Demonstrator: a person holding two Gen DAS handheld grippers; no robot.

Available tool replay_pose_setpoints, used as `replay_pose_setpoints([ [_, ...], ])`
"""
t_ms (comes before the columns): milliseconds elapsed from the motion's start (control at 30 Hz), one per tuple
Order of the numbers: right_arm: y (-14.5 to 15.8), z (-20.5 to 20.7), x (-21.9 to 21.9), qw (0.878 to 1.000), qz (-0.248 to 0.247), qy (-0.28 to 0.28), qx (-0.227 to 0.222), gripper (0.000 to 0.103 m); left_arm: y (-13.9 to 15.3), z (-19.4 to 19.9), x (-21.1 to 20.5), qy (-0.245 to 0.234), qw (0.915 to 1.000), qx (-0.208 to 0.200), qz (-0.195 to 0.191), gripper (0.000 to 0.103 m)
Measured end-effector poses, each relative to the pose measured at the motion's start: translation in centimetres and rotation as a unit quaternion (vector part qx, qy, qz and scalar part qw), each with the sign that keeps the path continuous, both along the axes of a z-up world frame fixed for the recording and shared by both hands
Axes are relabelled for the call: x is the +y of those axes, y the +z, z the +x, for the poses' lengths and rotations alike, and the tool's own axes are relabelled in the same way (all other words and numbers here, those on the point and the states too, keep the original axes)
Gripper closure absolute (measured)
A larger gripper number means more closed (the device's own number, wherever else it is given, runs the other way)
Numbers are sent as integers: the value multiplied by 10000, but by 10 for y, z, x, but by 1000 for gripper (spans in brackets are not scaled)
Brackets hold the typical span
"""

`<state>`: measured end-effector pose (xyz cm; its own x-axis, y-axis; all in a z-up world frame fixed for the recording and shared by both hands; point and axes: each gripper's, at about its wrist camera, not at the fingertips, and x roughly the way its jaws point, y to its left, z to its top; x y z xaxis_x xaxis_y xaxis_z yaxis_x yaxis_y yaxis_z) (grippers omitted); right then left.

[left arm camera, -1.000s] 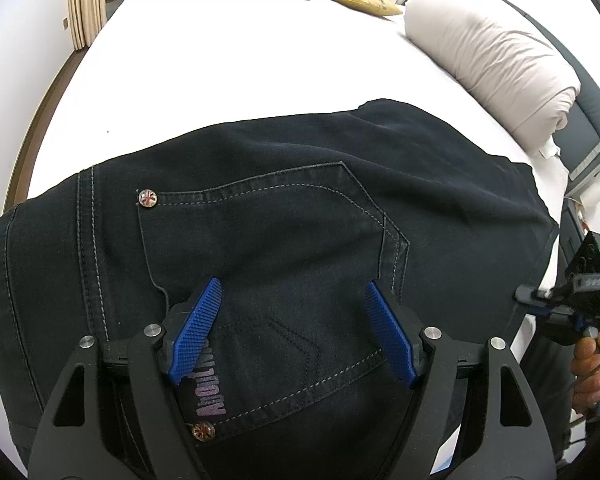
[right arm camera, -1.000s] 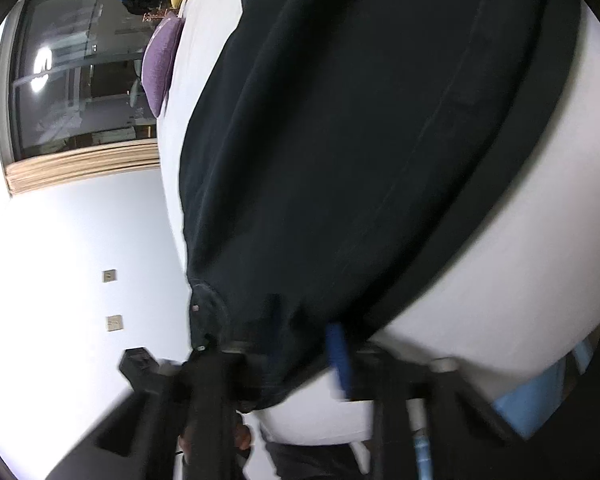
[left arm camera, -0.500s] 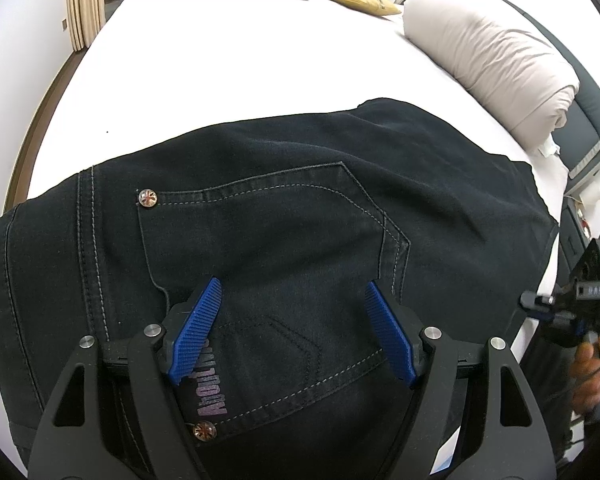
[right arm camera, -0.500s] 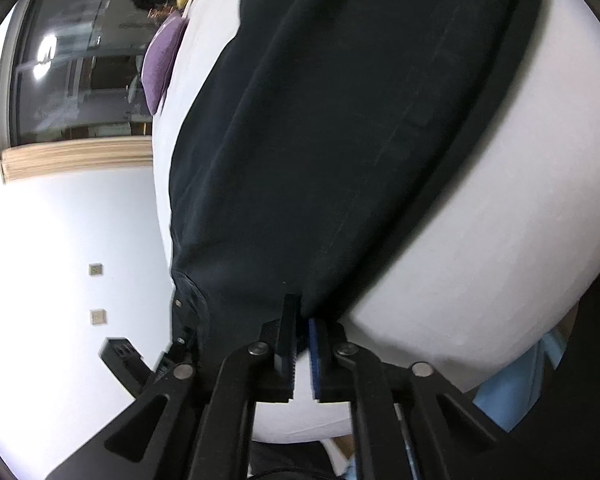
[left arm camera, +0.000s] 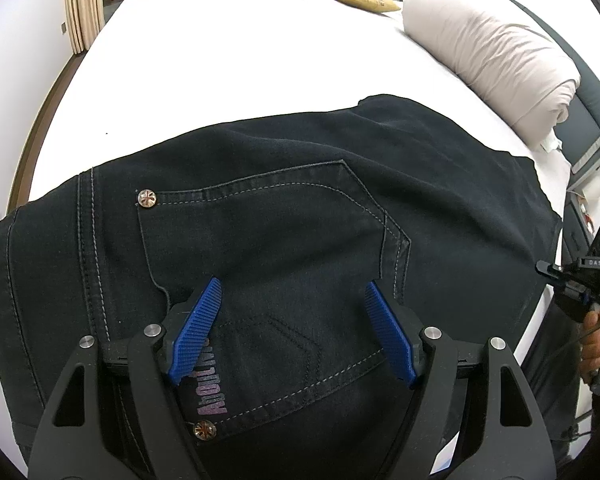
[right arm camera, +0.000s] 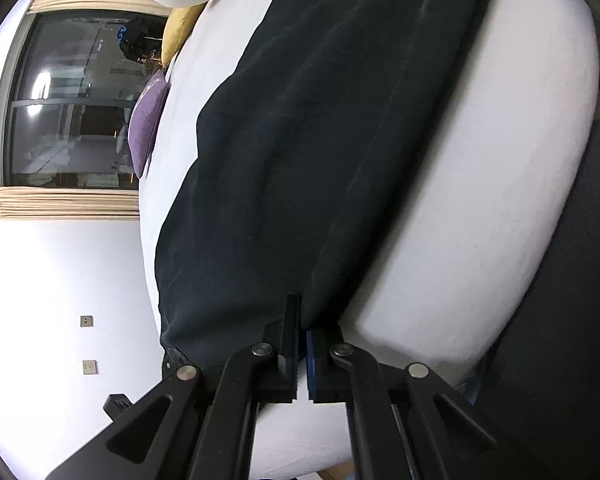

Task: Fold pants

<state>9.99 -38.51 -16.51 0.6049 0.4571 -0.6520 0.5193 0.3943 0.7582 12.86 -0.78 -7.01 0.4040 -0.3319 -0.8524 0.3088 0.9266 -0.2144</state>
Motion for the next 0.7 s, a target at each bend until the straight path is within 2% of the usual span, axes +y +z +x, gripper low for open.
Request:
replay_pose_setpoints([
  [67, 5, 6, 2, 9999, -104, 115, 30, 98, 0, 0, 1, 1, 10000, 3, -26, 29],
  [200, 6, 7, -1, 9995, 246, -45, -192, 66, 1, 1, 1, 8, 10000, 10, -34, 29],
  [267, 11, 11, -1, 9997, 62, -30, -231, 66, 1, 1, 2, -4, 10000, 6, -21, 29],
  [333, 9, 12, 1, 9995, 210, -43, -214, 64, 1, 0, 2, -21, 10000, 7, -16, 29],
  [467, 3, 21, 37, 9967, 563, 560, -158, 69, 2, 0, 0, 17, 10000, -4, 39, 29],
  [500, 0, 24, 49, 9956, 583, 716, -137, 79, 2, 0, -1, 8, 10000, -11, 61, 29],
  [533, -2, 27, 55, 9953, 541, 791, -97, 94, 2, -1, -2, -11, 10000, -14, 71, 29],
  [600, -7, 25, 57, 9962, 448, 750, -15, 100, 2, -1, 0, -52, 10000, 1, 38, 29],
  [700, -7, 17, 40, 9976, 471, 501, -20, 100, 2, 0, 3, -53, 10000, 11, -40, 29],
])
